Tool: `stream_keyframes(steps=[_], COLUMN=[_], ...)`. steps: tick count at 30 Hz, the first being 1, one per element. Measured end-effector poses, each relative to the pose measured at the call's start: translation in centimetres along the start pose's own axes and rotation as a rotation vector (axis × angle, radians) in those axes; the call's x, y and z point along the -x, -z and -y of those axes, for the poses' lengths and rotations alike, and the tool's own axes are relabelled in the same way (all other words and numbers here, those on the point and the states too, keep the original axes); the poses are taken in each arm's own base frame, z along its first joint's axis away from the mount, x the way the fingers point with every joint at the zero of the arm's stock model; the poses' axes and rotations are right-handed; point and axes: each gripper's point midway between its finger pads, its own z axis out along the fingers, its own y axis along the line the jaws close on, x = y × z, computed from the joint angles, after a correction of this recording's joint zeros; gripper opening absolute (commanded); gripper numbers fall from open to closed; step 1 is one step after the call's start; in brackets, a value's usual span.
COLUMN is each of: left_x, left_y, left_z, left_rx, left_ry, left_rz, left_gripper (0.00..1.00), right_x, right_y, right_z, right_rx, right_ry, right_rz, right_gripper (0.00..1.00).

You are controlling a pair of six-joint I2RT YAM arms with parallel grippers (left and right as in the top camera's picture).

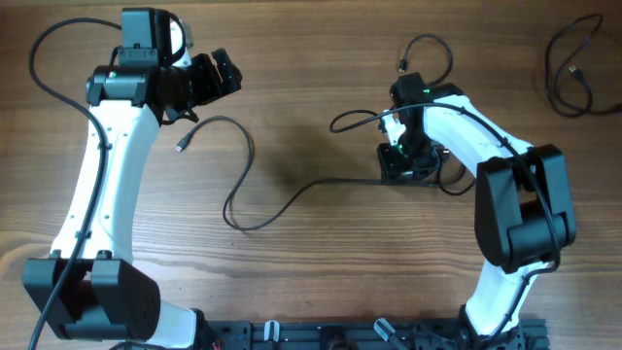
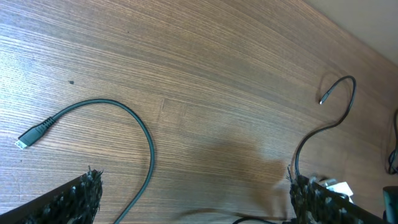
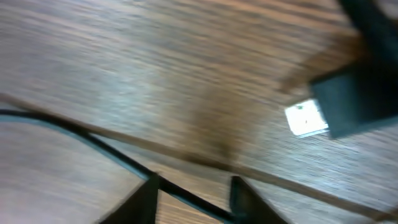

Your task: Untangle cables

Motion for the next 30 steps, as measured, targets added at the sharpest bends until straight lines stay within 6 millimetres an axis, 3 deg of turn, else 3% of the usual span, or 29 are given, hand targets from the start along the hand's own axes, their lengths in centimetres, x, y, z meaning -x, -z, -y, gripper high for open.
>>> stream_keyframes(steps=[5, 9, 15, 16, 17, 18, 19, 26, 30], left_x=[0.0, 0.1, 0.1, 0.1, 0.1, 0.1, 0.1, 0.1, 0.1], left_y=[0.0, 0.0, 0.0, 0.0, 0.0, 0.0, 0.0, 0.0, 0.0], left_z=[0.0, 0.0, 0.0, 0.0, 0.0, 0.0, 0.0, 0.0, 0.0], left_rx=[0.000, -0.001, -0.001, -0.001, -0.002, -0.001, -0.001, -0.001, -0.001], left_ry=[0.000, -0.001, -0.001, -0.001, -0.001, -0.001, -0.001, -0.001, -0.001], left_rz=[0.000, 0.003, 0.004, 0.004, 0.004, 0.004, 0.004, 0.004, 0.004], left_gripper=[0.99, 0.99, 0.99, 0.99, 0.99, 0.99, 0.99, 0.98, 0.98], right_x=[-0.3, 0.1, 2.4, 3.0, 3.4, 3.6, 3.7, 3.5, 3.0], right_y=[-0.1, -0.3, 1.3, 2.0, 2.7, 3.3, 3.9, 4.7, 3.1], right_z=[-1.7, -4.2, -5.9, -5.6, -5.2, -4.5, -3.5, 2.9, 4.2], right_rx=[0.061, 0.118, 0.174, 0.163, 0.146, 0.118, 0.079, -0.075, -0.103], right_ry=[0.024, 0.071, -0.004, -0.053, -0.108, -0.174, -0.247, -0.550, -0.621], right_rz=[-0.012, 0.008, 0.077, 0.088, 0.098, 0.102, 0.103, 0.133, 0.138], right_gripper=[0.19, 0.07, 0.08, 0.13, 0.26, 0.47, 0.53, 0.54, 0.53])
